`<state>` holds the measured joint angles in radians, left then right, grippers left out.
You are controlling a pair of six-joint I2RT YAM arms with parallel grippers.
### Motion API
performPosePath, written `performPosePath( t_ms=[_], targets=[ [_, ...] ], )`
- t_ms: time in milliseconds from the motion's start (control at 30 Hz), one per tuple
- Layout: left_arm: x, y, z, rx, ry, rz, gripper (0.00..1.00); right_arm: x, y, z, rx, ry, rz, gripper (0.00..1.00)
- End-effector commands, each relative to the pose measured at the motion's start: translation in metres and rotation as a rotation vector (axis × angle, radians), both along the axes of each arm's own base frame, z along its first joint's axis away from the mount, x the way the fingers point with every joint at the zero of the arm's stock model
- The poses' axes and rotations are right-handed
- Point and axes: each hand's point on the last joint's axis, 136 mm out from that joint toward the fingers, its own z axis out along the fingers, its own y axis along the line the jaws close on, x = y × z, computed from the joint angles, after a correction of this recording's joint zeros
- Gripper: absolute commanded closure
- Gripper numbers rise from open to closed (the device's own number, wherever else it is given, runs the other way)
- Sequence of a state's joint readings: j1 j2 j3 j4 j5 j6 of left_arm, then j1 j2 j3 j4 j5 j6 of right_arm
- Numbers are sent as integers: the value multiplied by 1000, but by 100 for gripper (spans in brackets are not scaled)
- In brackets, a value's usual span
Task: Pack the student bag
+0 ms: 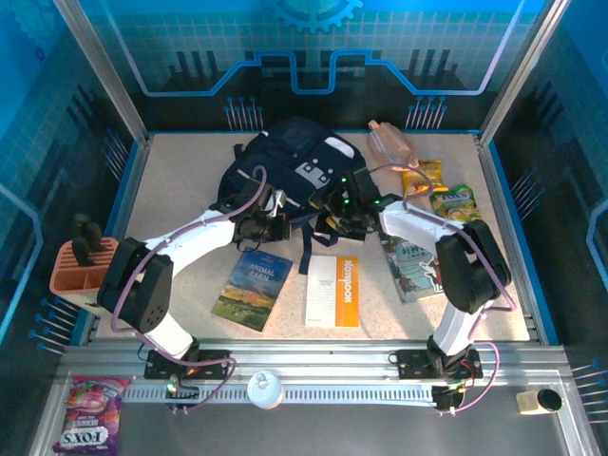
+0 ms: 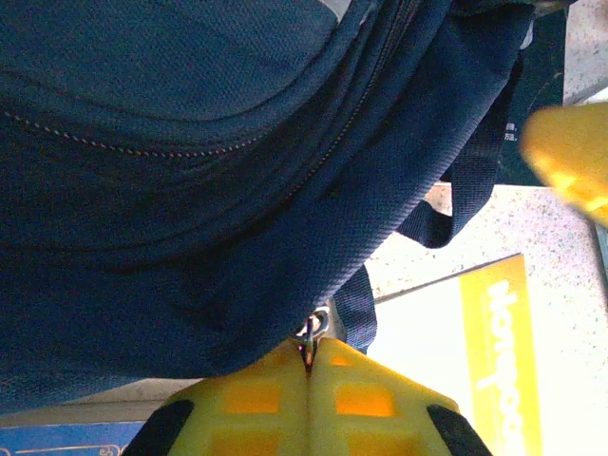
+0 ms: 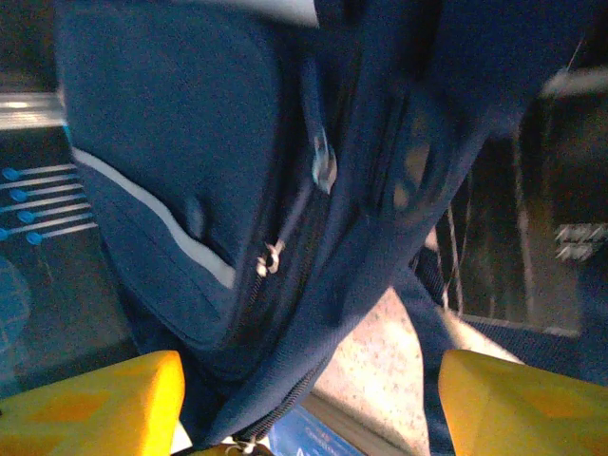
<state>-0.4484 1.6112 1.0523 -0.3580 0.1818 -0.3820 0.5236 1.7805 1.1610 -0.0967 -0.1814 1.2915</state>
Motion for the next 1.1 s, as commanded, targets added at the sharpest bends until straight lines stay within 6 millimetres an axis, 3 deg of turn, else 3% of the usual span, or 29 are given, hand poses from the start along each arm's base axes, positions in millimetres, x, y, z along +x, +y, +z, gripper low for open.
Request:
performPosePath(
  t_ms=[0, 100, 233, 400, 567, 767, 933, 1000, 1067],
  targets=[
    [-2, -10, 8, -25, 1, -53, 100, 5, 21, -8, 36, 39, -5, 26],
    [-5, -10, 4, -18, 9, -59, 100, 9, 33, -17, 18, 39, 16, 27],
    [-6, -11, 3, -20, 22, -68, 100, 13, 44, -29, 17, 47, 22, 37],
    [-11, -11, 4, 1, 32, -121, 100, 19, 39, -40, -30, 20, 21, 64],
    [-20, 11, -4, 123, 66, -153, 100, 35, 22, -30, -99, -79, 48, 82],
    [-20, 57, -14, 281, 99, -81, 100, 51, 4, -8, -151, -169, 91, 87],
    [-18, 95, -20, 352, 147, 81, 100, 60, -8, 2, -175, -220, 121, 87],
    [-20, 94, -19, 316, 162, 123, 100, 60, -16, -1, -190, -242, 115, 87],
    [-21, 76, -14, 220, 141, 103, 100, 61, -20, -7, -177, -245, 120, 87]
  ],
)
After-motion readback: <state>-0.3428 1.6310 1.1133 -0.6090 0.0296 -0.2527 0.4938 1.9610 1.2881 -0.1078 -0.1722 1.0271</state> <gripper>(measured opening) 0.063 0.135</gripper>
